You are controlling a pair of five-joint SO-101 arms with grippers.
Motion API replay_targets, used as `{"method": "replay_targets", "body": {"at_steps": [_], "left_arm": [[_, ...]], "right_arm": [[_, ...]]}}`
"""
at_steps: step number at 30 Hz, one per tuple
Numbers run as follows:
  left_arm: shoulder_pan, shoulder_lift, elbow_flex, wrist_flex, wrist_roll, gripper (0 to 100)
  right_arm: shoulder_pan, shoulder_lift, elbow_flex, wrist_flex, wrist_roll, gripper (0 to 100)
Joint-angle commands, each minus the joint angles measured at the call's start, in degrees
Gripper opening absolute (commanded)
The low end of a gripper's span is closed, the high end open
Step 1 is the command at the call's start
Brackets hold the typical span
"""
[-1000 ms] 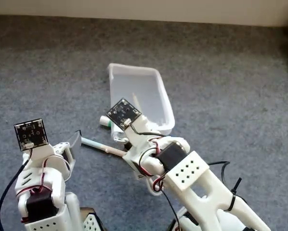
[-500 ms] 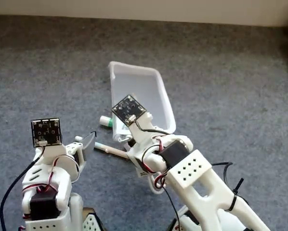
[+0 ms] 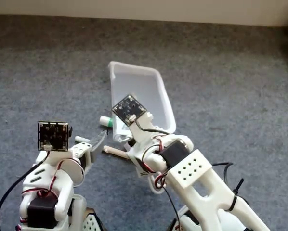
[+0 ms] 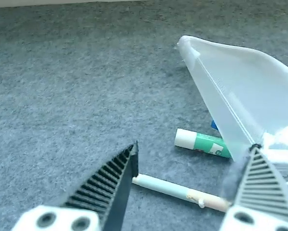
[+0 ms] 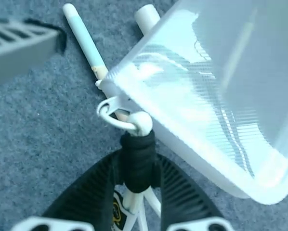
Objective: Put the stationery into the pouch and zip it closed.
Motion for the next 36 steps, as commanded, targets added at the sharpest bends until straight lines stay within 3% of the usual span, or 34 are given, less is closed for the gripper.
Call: {"method": "replay_targets", "body": {"at_steps": [1,7,26,36], "left_arm": [[3.56,0.04,-2.95,0.09,0.44,33],[6.64,0.13,-2.59,0.18,-2.37,33],[6.9,-0.04,0.75,2.81,-2.55,33],[6.73,-0.04,9.36,-6.59,-6.24,33]], "right_arm": [[1.01,-3.03,-3.56,-1.8,-0.62,0.5],[1.01,-3.03,-3.56,-1.63,-0.62,0.5],[1.01,-3.12,-1.89,-1.71,-0.53,0.5],[0.92,-3.12,-1.89,-1.71,-0.53,0.5]]}}
